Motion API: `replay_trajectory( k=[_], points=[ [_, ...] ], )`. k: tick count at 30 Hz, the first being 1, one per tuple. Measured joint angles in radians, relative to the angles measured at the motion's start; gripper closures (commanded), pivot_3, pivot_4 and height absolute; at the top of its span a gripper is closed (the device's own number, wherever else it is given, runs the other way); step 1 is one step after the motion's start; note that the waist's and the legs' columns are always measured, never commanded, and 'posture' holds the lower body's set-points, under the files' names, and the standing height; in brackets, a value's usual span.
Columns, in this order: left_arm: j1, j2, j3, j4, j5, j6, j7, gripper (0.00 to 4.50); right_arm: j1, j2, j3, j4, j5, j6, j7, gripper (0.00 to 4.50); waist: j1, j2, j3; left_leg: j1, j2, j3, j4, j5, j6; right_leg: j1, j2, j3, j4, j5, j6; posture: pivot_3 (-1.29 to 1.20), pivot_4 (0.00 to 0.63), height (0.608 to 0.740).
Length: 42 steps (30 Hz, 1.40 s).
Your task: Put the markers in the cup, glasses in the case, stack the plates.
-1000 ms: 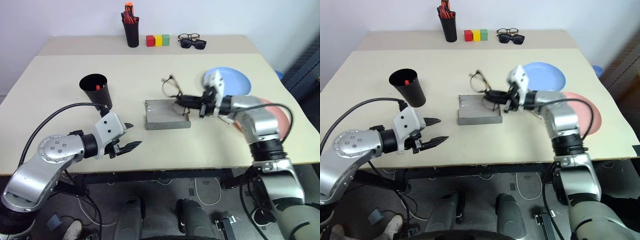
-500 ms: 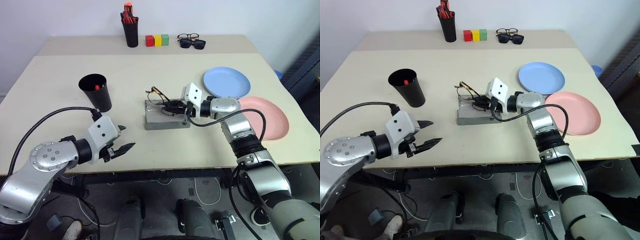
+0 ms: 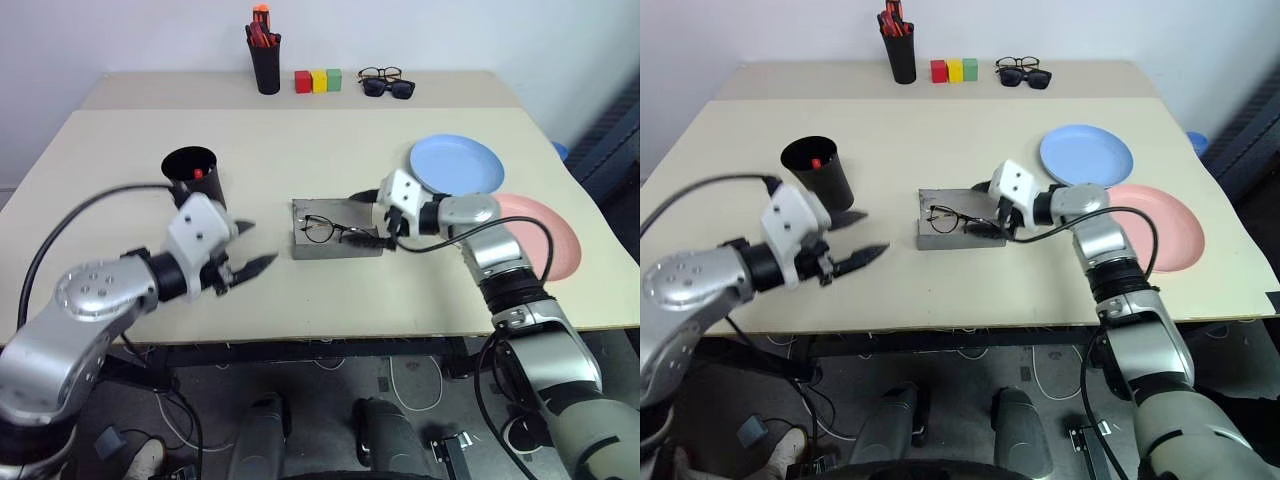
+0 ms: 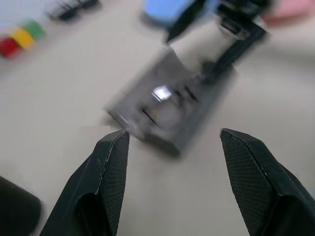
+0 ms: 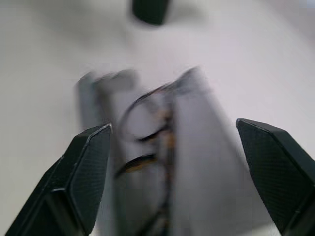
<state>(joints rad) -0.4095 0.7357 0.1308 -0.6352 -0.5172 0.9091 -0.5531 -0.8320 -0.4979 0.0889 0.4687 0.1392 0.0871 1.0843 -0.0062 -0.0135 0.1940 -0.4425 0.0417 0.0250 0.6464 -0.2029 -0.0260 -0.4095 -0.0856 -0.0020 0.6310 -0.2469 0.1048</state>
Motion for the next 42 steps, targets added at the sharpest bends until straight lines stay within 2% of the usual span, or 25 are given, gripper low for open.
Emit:
replay_trajectory(
  k=[1, 4, 5, 8, 9, 13, 17, 22, 29, 32, 35, 38, 42],
  points=[
    [-0.059, -0.010, -0.021, 0.049, 0.016, 0.007, 0.021, 1.52, 0.017, -0.028, -0.035, -0.048, 0.026, 0.051, -0.014, 0.32, 0.002, 0.000, 0.000, 0.000, 0.000, 0.000, 0.000, 0.000, 0.000, 0.001, 0.000, 0.000, 0.000, 0.000, 0.000, 0.00, 0.150, 0.740],
    [-0.213, -0.034, -0.102, 0.247, 0.084, 0.030, 0.064, 2.36, 0.138, -0.116, -0.152, -0.200, 0.109, 0.202, -0.042, 0.26, 0.013, -0.001, 0.000, 0.000, 0.000, 0.000, 0.000, 0.000, 0.000, 0.001, 0.000, 0.000, -0.001, 0.000, 0.001, 0.00, 0.150, 0.740],
    [-0.228, -0.036, -0.114, 0.284, 0.098, 0.034, 0.065, 2.89, 0.165, -0.126, -0.170, -0.224, 0.125, 0.229, -0.046, 0.26, 0.012, -0.001, 0.000, 0.000, 0.000, 0.000, -0.001, 0.000, 0.000, 0.000, 0.000, 0.000, -0.001, 0.000, 0.001, 0.00, 0.150, 0.740],
    [-0.337, -0.076, -0.243, 0.479, 0.186, -0.017, 0.049, 4.35, 0.398, -0.200, -0.279, -0.398, 0.205, 0.275, -0.029, 0.26, 0.025, -0.001, 0.000, 0.000, 0.000, 0.000, -0.003, 0.000, 0.000, 0.000, 0.001, 0.000, -0.001, 0.000, 0.005, 0.00, 0.150, 0.740],
    [-0.360, -0.086, -0.273, 0.536, 0.216, -0.037, 0.047, 4.44, 0.453, -0.207, -0.301, -0.434, 0.223, 0.276, -0.020, 0.26, 0.021, -0.001, 0.000, 0.000, 0.000, 0.000, -0.003, 0.000, 0.000, 0.000, 0.001, 0.000, -0.002, 0.000, 0.005, 0.00, 0.150, 0.740],
    [-0.500, -0.181, -0.383, 0.814, 0.332, -0.149, 0.032, 4.44, 0.685, -0.259, -0.401, -0.577, 0.272, 0.266, 0.014, 0.26, 0.016, -0.001, 0.000, -0.001, 0.000, 0.000, -0.001, 0.000, 0.000, 0.000, 0.001, 0.000, -0.002, -0.001, 0.002, 0.00, 0.150, 0.740],
    [-0.649, -0.297, -0.422, 1.092, 0.422, -0.278, 0.030, 4.44, 0.873, -0.270, -0.503, -0.708, 0.306, 0.267, 0.011, 0.26, 0.014, -0.002, 0.001, 0.000, 0.000, 0.000, 0.000, 0.000, 0.000, 0.000, 0.001, 0.000, -0.002, 0.000, 0.001, 0.00, 0.150, 0.740],
    [-0.779, -0.386, -0.476, 1.387, 0.541, -0.440, 0.034, 4.44, 0.973, -0.264, -0.567, -0.785, 0.318, 0.271, -0.044, 0.26, 0.016, -0.002, 0.001, -0.001, 0.000, 0.000, 0.001, -0.001, 0.000, 0.000, 0.001, 0.000, -0.003, 0.000, 0.000, 0.00, 0.150, 0.740],
    [-0.850, -0.477, -0.618, 1.703, 0.759, -0.743, 0.031, 4.44, 0.991, -0.258, -0.581, -0.859, 0.360, 0.288, -0.126, 0.26, 0.020, -0.003, 0.001, -0.004, 0.000, 0.000, -0.001, -0.001, 0.001, -0.002, 0.001, 0.000, -0.007, 0.000, 0.000, 0.00, 0.150, 0.740],
    [-0.854, -0.515, -0.608, 1.753, 0.766, -0.819, -0.059, 4.44, 0.999, -0.259, -0.581, -0.861, 0.367, 0.290, -0.145, 0.26, 0.023, -0.004, 0.002, -0.007, 0.000, 0.000, -0.001, -0.002, 0.002, -0.002, 0.001, 0.000, -0.010, 0.000, 0.000, 0.00, 0.150, 0.740],
    [-0.860, -0.517, -0.540, 1.750, 0.704, -0.807, -0.234, 4.44, 1.014, -0.259, -0.581, -0.865, 0.376, 0.292, -0.161, 0.26, 0.021, -0.004, 0.001, -0.008, 0.000, 0.000, -0.001, -0.002, 0.003, -0.002, 0.001, 0.000, -0.011, 0.001, 0.001, 0.00, 0.150, 0.740],
    [-0.863, -0.488, -0.497, 1.691, 0.653, -0.728, -0.419, 4.44, 1.021, -0.259, -0.585, -0.866, 0.379, 0.292, -0.176, 0.26, 0.018, -0.004, 0.001, -0.008, 0.000, 0.000, -0.001, -0.003, 0.003, -0.002, 0.001, 0.000, -0.011, 0.001, 0.001, 0.00, 0.150, 0.740],
    [-0.834, -0.428, -0.470, 1.505, 0.586, -0.547, -0.636, 4.44, 1.023, -0.259, -0.585, -0.866, 0.379, 0.290, -0.189, 0.26, 0.018, -0.003, 0.001, -0.007, 0.001, 0.000, -0.001, -0.002, 0.003, -0.002, 0.001, 0.000, -0.009, 0.001, 0.000, 0.00, 0.150, 0.740]
  ],
)
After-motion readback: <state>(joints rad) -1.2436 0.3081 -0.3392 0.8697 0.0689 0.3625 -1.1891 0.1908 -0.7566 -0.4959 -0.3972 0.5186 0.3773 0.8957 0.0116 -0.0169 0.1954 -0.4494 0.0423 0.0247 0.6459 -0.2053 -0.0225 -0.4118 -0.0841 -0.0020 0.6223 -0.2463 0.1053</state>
